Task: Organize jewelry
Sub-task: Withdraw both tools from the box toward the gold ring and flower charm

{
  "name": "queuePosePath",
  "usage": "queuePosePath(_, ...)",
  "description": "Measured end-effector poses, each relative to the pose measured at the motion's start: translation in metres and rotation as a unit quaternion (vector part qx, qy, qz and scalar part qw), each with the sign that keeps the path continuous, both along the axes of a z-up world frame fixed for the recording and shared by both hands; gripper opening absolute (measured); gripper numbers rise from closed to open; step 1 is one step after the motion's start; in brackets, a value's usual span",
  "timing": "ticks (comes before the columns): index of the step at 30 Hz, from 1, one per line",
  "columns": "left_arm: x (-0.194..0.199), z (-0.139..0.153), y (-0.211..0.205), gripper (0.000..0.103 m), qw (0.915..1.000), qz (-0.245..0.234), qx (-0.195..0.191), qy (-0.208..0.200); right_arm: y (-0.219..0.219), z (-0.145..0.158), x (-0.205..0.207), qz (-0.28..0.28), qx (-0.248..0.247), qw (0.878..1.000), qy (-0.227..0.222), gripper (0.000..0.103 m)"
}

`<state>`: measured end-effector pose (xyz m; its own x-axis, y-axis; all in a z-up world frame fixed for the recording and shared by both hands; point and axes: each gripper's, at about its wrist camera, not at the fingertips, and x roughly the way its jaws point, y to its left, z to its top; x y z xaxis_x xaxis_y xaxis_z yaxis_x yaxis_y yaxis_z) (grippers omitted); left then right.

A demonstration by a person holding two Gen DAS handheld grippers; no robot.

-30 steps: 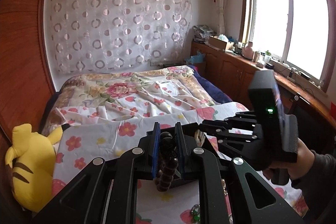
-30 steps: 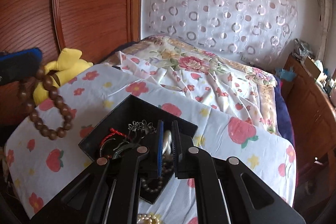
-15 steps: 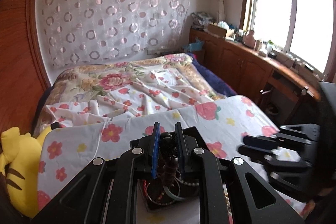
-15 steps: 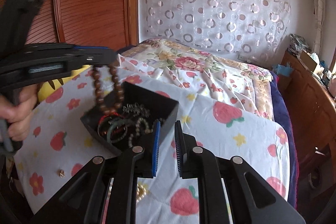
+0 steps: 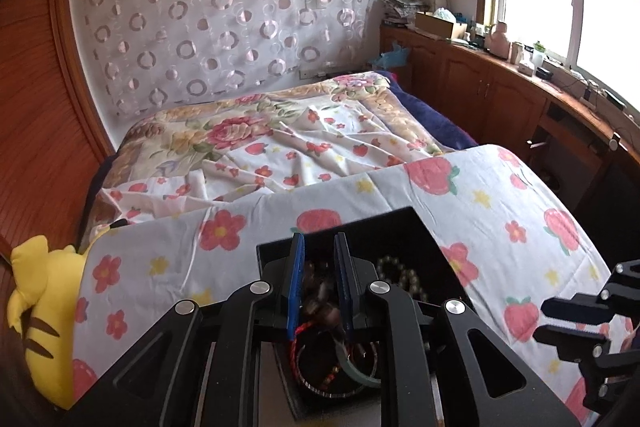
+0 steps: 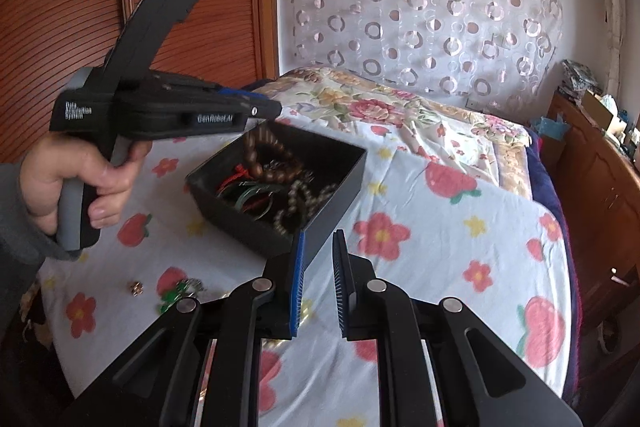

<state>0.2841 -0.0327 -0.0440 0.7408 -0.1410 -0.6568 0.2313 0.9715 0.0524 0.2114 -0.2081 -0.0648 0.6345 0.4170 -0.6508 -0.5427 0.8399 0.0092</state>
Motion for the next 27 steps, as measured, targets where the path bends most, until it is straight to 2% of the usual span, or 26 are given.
queuePosePath(3,-0.018,0.002,0.006,0.034,0.9999,0.000,0.002,-0.011,0.003,-0.006,-0.014,0.008,0.004,1.000,0.005,0.016)
queuePosePath(6,-0.041,0.003,0.011,0.043,0.9998,-0.010,-0.002,-0.019,0.004,-0.012,-0.030,0.015,0.016,1.000,0.014,0.016)
queuePosePath(8,-0.061,0.003,0.015,0.057,0.9994,-0.011,0.007,-0.032,0.005,-0.017,-0.040,0.017,0.022,0.999,0.021,0.016)
queuePosePath(10,-0.079,-0.002,0.017,0.060,0.9992,-0.016,0.010,-0.036,0.006,-0.022,-0.050,0.022,0.028,0.999,0.031,0.019)
queuePosePath(12,-0.094,-0.007,0.021,0.063,0.9993,-0.017,0.009,-0.033,0.007,-0.028,-0.060,0.025,0.028,0.999,0.037,0.032)
queuePosePath(13,-0.103,-0.012,0.023,0.065,0.9994,-0.017,0.008,-0.030,0.008,-0.030,-0.065,0.027,0.029,0.998,0.040,0.033)
queuePosePath(18,-0.136,-0.031,0.035,0.071,0.9996,-0.018,-0.016,-0.012,0.011,-0.045,-0.084,0.039,0.027,0.997,0.062,0.033)
queuePosePath(21,-0.153,-0.040,0.040,0.075,0.9998,-0.013,-0.015,-0.006,0.016,-0.053,-0.094,0.046,0.013,0.997,0.067,0.033)
queuePosePath(23,-0.159,-0.043,0.043,0.084,0.9997,-0.014,-0.018,-0.003,0.019,-0.057,-0.098,0.051,0.006,0.996,0.069,0.033)
queuePosePath(27,-0.173,-0.049,0.050,0.088,0.9999,-0.007,-0.013,-0.001,0.025,-0.062,-0.102,0.052,-0.014,0.996,0.070,0.033)
